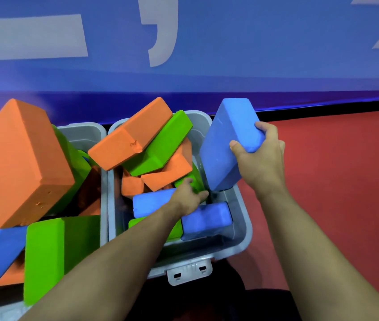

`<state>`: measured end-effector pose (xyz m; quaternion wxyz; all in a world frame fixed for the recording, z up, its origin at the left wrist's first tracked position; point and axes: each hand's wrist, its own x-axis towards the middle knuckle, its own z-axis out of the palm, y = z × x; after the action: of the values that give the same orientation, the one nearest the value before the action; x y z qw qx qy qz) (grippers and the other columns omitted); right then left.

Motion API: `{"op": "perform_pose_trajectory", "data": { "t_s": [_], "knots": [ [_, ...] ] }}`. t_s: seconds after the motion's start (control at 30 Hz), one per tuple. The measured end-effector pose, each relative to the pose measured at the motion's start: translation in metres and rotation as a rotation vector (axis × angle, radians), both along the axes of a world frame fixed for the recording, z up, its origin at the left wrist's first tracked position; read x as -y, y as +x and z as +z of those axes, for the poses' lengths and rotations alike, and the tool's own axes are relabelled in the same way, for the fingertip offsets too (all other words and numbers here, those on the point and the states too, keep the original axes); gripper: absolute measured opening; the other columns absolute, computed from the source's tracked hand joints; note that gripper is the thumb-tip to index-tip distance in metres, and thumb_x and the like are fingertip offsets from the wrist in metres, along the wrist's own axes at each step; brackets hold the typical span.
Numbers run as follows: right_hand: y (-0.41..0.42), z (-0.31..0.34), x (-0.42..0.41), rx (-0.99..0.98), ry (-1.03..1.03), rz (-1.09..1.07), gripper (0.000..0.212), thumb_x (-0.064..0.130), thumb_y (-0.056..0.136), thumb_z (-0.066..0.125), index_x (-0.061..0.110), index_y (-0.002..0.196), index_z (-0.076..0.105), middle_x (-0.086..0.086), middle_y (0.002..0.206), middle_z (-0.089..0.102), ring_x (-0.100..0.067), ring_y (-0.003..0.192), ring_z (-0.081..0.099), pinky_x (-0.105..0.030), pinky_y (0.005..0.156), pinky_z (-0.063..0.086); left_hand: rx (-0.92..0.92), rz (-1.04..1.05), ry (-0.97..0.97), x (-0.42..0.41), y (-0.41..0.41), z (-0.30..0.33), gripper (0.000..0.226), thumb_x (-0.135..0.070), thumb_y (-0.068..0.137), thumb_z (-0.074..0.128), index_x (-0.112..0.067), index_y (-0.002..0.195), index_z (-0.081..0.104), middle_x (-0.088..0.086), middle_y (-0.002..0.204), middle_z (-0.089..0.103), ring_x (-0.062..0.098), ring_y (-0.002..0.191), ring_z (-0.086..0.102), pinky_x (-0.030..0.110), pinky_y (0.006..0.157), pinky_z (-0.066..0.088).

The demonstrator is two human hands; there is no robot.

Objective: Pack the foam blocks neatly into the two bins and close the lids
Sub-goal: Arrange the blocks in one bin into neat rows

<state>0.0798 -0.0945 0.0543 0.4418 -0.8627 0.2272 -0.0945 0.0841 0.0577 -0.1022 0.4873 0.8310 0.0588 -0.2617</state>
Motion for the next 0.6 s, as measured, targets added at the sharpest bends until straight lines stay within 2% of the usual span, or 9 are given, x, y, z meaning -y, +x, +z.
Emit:
{"op": "perform_pose_trajectory", "data": {
  "t_s": [0.07,0.13,0.27,0.37,0.43,0.53,0.6],
  "knots": [
    [0.0,0.002,0.002,0.013,0.016,0.004,0.065,0.034,0.082,0.077,0.033,0.139,0.044,-0.006,0.127,0.042,-0.033,0.114,0.054,-0.049,0.103,0.045,-0.156,0.309,-0.136,0.018,0.005,-0.008,0.075,-0.034,0.087,0.08,0.002,0.137,0.036,0.019,0.137,0.058,0.035,0.125,0.058,0.038,0.102,0.049],
    [0.001,0.003,0.003,0.022,0.036,0.007,0.065,0.032,0.082,0.077,0.033,0.139,0.045,-0.005,0.126,0.042,-0.032,0.115,0.053,-0.047,0.104,0.045,-0.189,0.438,-0.16,0.025,0.01,-0.015,0.092,-0.036,0.083,0.084,0.003,0.143,0.027,0.016,0.139,0.055,0.033,0.124,0.057,0.042,0.107,0.046],
    [0.005,0.006,0.008,0.034,0.06,0.001,0.064,0.032,0.083,0.077,0.033,0.139,0.045,-0.003,0.126,0.042,-0.029,0.115,0.053,-0.044,0.105,0.044,-0.178,0.541,-0.08,0.037,0.019,-0.024,0.099,-0.043,0.083,0.081,0.007,0.146,0.024,0.018,0.145,0.048,0.035,0.131,0.051,0.044,0.11,0.042],
    [0.007,0.01,0.012,0.045,0.077,-0.019,0.063,0.031,0.084,0.076,0.033,0.139,0.046,-0.002,0.126,0.043,-0.023,0.114,0.052,-0.04,0.105,0.044,-0.253,0.632,0.013,0.047,0.036,-0.043,0.108,-0.059,0.087,0.066,0.014,0.151,0.02,0.024,0.154,0.036,0.041,0.137,0.044,0.051,0.108,0.045],
    [0.01,0.015,0.017,0.078,0.081,-0.052,0.062,0.031,0.084,0.076,0.035,0.138,0.046,0.001,0.125,0.042,-0.022,0.114,0.052,-0.041,0.105,0.044,-0.301,0.671,0.072,0.051,0.047,-0.046,0.104,-0.062,0.089,0.061,0.011,0.152,0.023,0.025,0.155,0.035,0.043,0.138,0.043,0.052,0.11,0.044],
    [0.012,0.023,0.024,0.132,0.087,-0.09,0.063,0.033,0.083,0.077,0.037,0.138,0.046,0.002,0.125,0.042,-0.024,0.115,0.054,-0.042,0.105,0.045,-0.373,0.649,0.147,0.059,0.054,-0.035,0.1,-0.063,0.088,0.066,0.002,0.154,0.028,0.022,0.154,0.036,0.044,0.136,0.042,0.049,0.111,0.039],
    [0.014,0.027,0.027,0.16,0.105,-0.108,0.063,0.032,0.083,0.077,0.037,0.137,0.046,0.002,0.126,0.043,-0.021,0.115,0.053,-0.041,0.105,0.045,-0.438,0.663,0.155,0.065,0.056,-0.026,0.11,-0.066,0.081,0.073,0.001,0.154,0.025,0.021,0.154,0.032,0.047,0.135,0.041,0.054,0.11,0.038]
  ]
}}
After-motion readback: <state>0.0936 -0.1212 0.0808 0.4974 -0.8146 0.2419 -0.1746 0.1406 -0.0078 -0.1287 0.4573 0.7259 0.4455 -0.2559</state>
